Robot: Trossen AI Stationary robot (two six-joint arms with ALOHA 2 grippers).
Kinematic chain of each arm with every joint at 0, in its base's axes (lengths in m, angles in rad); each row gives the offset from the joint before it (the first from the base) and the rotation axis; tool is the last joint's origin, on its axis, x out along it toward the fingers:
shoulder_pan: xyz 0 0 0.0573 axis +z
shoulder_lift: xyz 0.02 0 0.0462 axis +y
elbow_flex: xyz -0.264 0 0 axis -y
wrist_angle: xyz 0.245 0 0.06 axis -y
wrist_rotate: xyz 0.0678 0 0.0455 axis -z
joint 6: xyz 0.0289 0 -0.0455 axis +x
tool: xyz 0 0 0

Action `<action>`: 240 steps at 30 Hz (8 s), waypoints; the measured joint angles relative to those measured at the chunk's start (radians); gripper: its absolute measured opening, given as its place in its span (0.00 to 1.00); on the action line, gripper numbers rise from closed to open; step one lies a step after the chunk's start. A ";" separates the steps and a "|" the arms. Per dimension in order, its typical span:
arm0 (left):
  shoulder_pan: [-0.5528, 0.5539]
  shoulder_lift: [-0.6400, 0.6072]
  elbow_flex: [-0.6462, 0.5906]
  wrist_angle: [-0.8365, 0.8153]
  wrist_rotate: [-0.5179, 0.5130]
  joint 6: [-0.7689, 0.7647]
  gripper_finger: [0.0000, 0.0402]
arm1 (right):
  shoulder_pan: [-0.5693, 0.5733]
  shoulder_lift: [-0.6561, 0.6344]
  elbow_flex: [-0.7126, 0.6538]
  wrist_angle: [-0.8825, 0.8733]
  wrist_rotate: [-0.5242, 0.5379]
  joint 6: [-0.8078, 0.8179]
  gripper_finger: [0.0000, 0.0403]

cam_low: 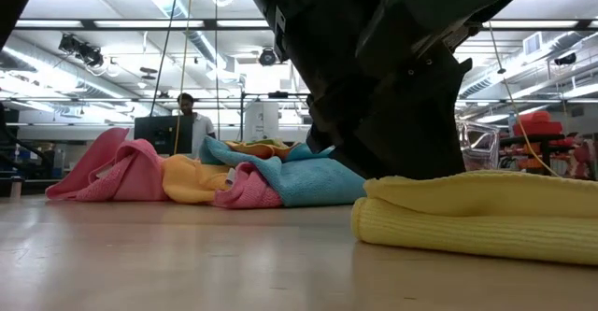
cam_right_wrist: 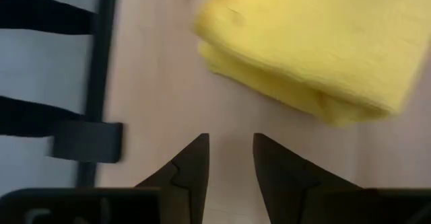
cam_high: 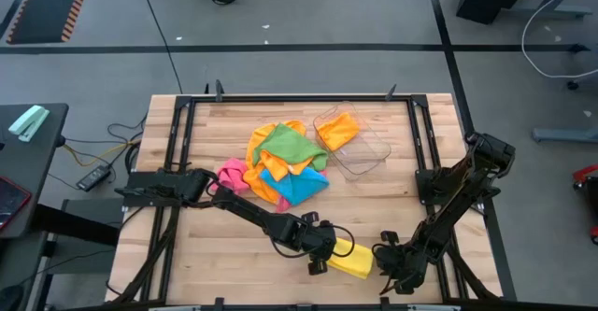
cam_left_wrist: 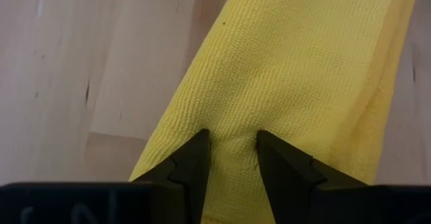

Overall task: Fold microfiber towels
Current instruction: Fold the yellow towel

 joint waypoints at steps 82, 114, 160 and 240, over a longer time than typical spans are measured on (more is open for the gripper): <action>0.077 -0.075 0.003 0.087 0.098 0.315 0.14 | -0.022 -0.006 0.165 -0.089 0.113 -0.292 0.17; 0.049 -0.075 0.003 0.084 0.113 0.253 0.11 | -0.042 0.256 0.172 0.138 0.260 -0.652 0.44; -0.154 -0.061 -0.046 0.252 -0.492 -0.341 0.07 | -0.146 0.060 0.184 0.117 -0.003 -0.270 0.03; -0.081 -0.113 -0.243 0.197 -0.255 0.024 0.04 | -0.346 0.061 0.152 0.149 -0.114 -0.517 0.04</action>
